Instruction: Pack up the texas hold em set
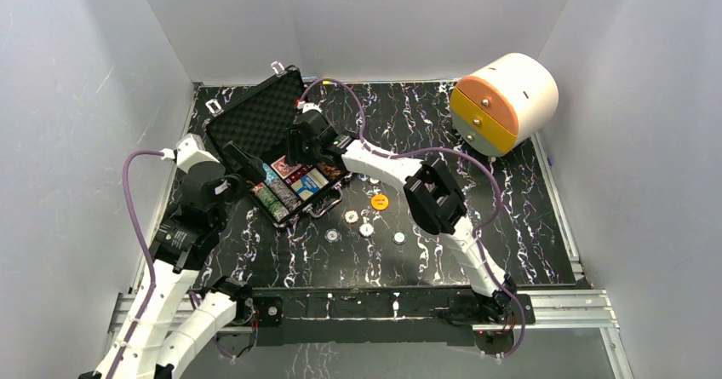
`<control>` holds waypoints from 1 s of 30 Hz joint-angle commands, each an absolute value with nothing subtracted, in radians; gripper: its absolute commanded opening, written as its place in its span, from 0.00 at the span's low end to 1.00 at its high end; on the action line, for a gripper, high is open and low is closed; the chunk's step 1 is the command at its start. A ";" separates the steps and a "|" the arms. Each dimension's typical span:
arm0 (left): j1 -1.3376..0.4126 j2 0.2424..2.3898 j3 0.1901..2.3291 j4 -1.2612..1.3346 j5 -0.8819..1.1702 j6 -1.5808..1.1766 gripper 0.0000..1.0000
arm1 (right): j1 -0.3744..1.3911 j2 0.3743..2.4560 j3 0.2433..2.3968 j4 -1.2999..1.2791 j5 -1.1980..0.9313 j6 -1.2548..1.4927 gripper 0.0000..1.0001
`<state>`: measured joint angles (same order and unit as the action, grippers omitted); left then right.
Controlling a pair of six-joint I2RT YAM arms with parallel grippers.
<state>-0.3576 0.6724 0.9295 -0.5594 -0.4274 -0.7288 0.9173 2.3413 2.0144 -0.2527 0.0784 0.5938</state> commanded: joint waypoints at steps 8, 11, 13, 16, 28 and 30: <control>-0.359 0.686 0.985 -0.625 -0.474 -0.672 0.94 | 0.924 2.481 2.184 -0.184 0.110 0.464 0.59; -0.359 0.686 0.969 -0.625 -0.474 -0.679 0.94 | 0.923 2.510 2.216 -0.191 0.086 0.456 0.59; -0.359 0.688 0.961 -0.625 -0.474 -0.684 0.94 | 0.924 2.520 2.224 -0.197 0.084 0.458 0.59; -0.359 0.696 0.953 -0.624 -0.474 -0.687 0.94 | 0.924 2.527 2.222 -0.199 0.085 0.457 0.62; -0.359 0.723 1.039 -0.615 -0.464 -0.601 0.96 | 0.912 2.456 2.274 -0.182 0.038 0.495 0.85; -0.360 0.720 1.058 -0.615 -0.462 -0.593 0.96 | 0.903 2.418 2.272 -0.183 0.031 0.501 0.83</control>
